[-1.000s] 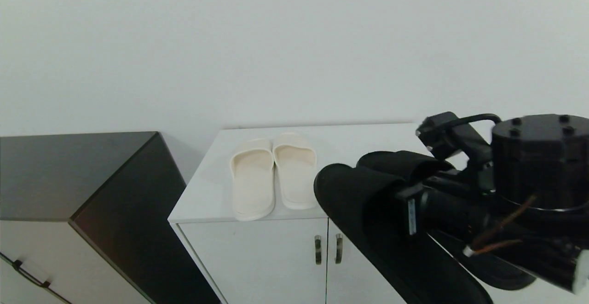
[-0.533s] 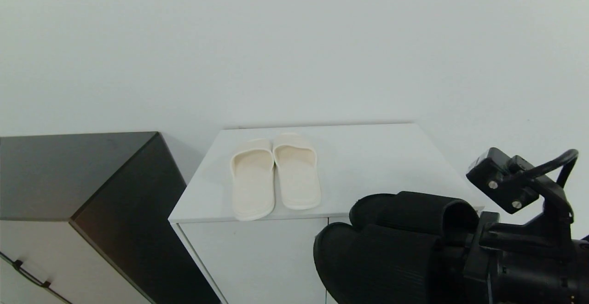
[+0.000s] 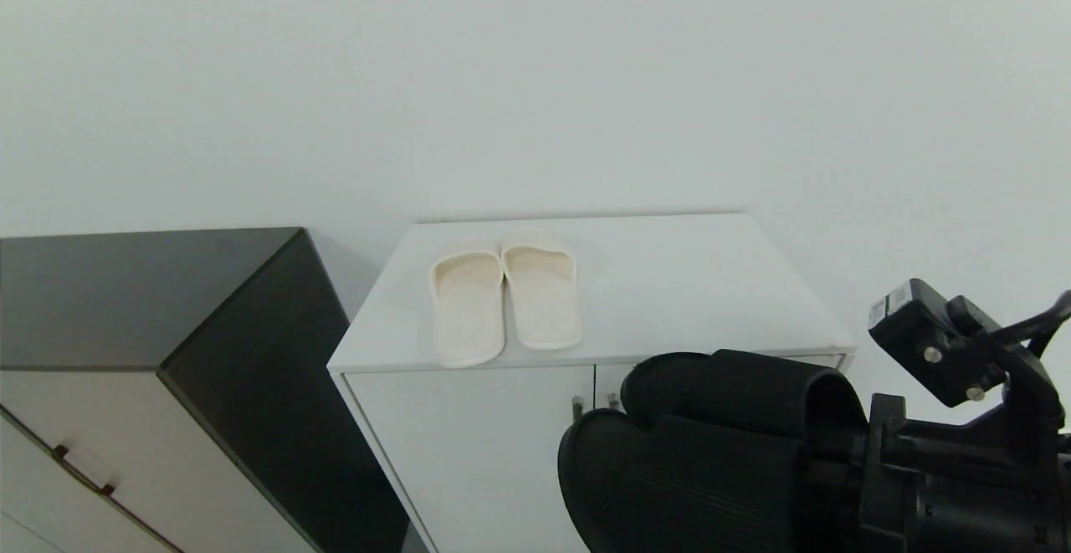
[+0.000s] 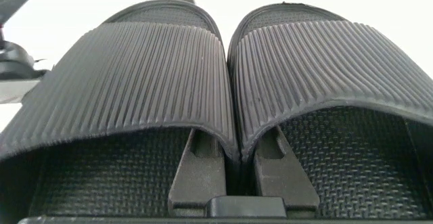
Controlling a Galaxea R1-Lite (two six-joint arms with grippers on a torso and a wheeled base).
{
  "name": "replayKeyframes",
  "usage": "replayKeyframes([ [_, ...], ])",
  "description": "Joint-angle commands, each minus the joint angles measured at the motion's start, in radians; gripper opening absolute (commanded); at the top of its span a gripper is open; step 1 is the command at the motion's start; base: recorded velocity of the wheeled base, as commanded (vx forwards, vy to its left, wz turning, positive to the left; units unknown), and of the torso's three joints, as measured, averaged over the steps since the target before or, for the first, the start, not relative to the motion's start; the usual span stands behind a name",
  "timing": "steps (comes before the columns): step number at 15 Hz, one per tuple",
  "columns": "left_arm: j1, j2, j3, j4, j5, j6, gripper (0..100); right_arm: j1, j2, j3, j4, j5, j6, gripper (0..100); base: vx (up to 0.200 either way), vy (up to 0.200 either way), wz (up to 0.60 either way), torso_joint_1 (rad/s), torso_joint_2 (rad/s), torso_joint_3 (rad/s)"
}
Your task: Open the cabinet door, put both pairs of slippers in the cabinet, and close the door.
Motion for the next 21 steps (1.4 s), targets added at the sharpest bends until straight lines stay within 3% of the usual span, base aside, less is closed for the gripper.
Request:
replayKeyframes([
  [1,0.0,0.0,0.0,0.0,0.001,0.0,0,-0.003,0.007,0.011,0.001,0.005,-0.003,0,0.0,0.0,0.0,0.0,0.0,0.0],
  [13,0.0,0.0,0.0,0.0,0.002,-0.001,0,-0.003,0.009,0.024,0.001,0.005,-0.01,0,0.0,0.0,0.0,-0.006,0.02,0.011],
  [21,0.0,0.0,0.0,0.0,0.001,0.004,0,-0.003,0.007,0.027,0.001,0.007,-0.012,0,0.0,0.0,0.0,-0.204,0.5,0.287],
])
